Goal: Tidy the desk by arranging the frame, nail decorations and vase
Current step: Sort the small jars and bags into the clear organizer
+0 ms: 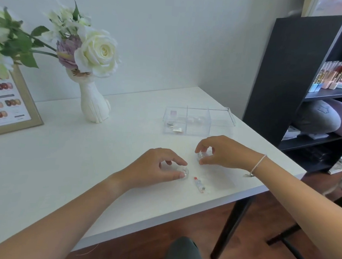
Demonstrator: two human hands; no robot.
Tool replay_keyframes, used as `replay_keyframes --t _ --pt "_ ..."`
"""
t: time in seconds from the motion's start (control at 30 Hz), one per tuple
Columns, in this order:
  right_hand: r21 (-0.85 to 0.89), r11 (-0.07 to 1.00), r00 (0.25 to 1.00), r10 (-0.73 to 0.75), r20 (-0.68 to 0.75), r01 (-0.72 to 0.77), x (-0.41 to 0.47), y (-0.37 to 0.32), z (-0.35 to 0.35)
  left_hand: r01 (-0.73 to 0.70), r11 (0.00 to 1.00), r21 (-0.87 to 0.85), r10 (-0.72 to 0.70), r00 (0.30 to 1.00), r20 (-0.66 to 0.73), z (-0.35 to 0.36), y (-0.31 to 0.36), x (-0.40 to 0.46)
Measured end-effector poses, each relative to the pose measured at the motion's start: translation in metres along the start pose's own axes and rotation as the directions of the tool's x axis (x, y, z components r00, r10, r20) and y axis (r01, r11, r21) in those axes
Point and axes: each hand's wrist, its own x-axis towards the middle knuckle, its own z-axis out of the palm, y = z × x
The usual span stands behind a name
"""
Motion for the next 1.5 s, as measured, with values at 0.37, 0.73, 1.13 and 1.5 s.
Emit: replay_keyframes --t 0.37,0.73,1.13,1.5 --pt "0.044 0.998 0.997 -0.046 -0.067 0.049 0.007 -0.006 -0.016 -0.029 0.995 0.092 0.027 0.999 0.026 0.007 0.001 -0.002" --pt "0.180 0.981 0.962 -0.022 -0.273 0.074 0.051 0.009 -0.064 -0.039 0.999 0.005 0.039 0.986 -0.162 -0.024 0.003 0.046" --pt "-0.033 0.994 0.995 0.102 0.015 -0.102 0.108 0.036 -0.063 0.017 0.999 0.029 -0.010 0.974 -0.227 -0.053 0.002 0.120" --pt "-0.096 0.992 0.986 0.096 0.137 -0.083 0.113 0.037 -0.064 0.065 0.994 0.087 -0.054 0.990 -0.132 -0.042 -0.008 0.156"
